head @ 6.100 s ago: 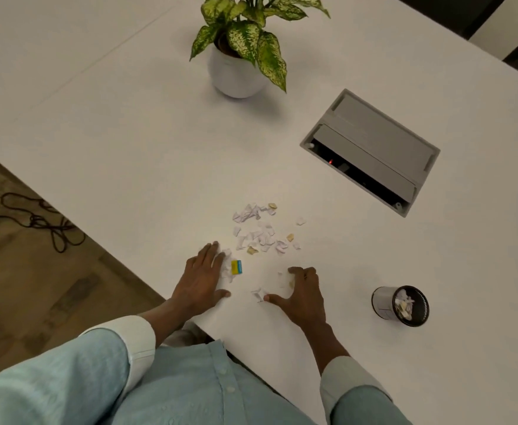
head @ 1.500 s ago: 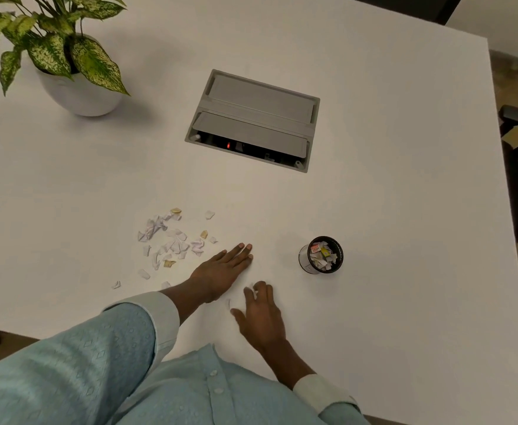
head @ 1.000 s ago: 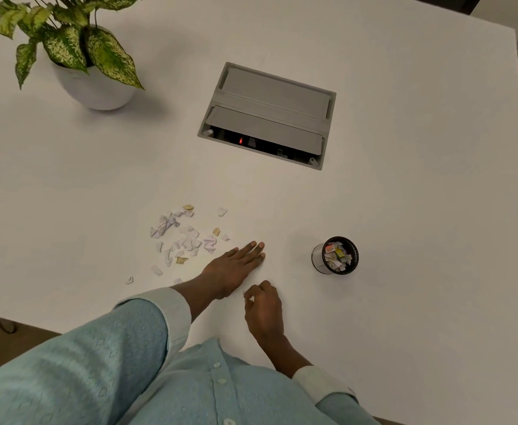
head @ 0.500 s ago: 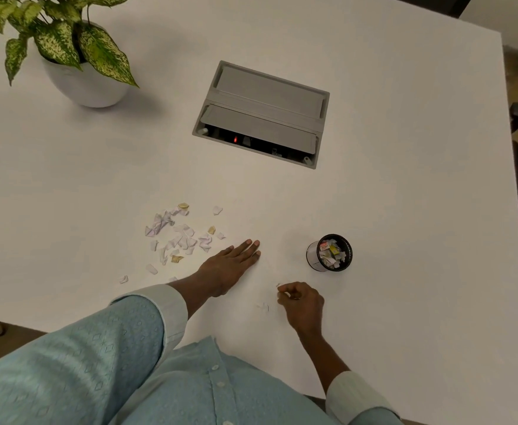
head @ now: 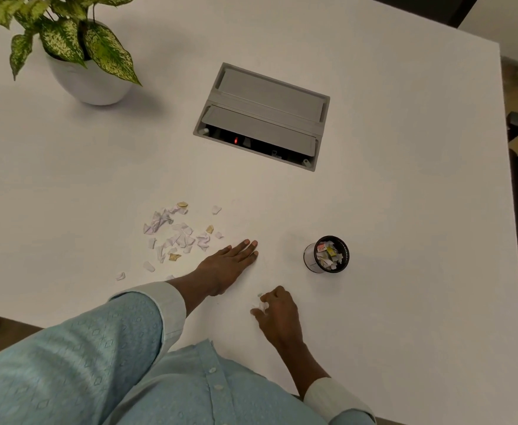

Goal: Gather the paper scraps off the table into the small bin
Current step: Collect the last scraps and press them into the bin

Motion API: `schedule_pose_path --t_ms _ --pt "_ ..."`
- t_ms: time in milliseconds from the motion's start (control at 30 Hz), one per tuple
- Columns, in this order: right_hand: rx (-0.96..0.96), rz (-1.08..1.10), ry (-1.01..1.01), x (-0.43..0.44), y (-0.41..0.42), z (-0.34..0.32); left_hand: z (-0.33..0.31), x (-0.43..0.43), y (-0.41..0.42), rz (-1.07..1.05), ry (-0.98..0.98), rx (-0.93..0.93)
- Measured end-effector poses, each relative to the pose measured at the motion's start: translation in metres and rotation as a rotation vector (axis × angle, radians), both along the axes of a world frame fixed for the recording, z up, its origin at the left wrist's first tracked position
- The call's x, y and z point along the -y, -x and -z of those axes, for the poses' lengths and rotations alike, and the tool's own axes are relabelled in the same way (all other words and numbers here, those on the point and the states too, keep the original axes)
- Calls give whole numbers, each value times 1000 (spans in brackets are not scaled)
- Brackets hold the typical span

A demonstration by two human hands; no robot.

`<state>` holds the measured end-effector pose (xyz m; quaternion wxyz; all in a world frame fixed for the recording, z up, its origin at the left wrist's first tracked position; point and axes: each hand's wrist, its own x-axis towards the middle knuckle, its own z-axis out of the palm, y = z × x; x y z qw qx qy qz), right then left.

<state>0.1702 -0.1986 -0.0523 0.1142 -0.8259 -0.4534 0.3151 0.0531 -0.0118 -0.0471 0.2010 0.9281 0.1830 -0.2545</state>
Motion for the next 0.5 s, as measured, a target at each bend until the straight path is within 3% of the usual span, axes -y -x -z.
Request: schedule_pose_path --t_ms 167,333,500 --pt "76 -127 -26 -2 7 6 3 0 0 4 -7 1" --pt "-2 -39 -53 -6 -3 -5 6 -2 0 1 7 -1" --pt "131 190 -387 -19 -37 -52 6 -2 2 9 -2 5"
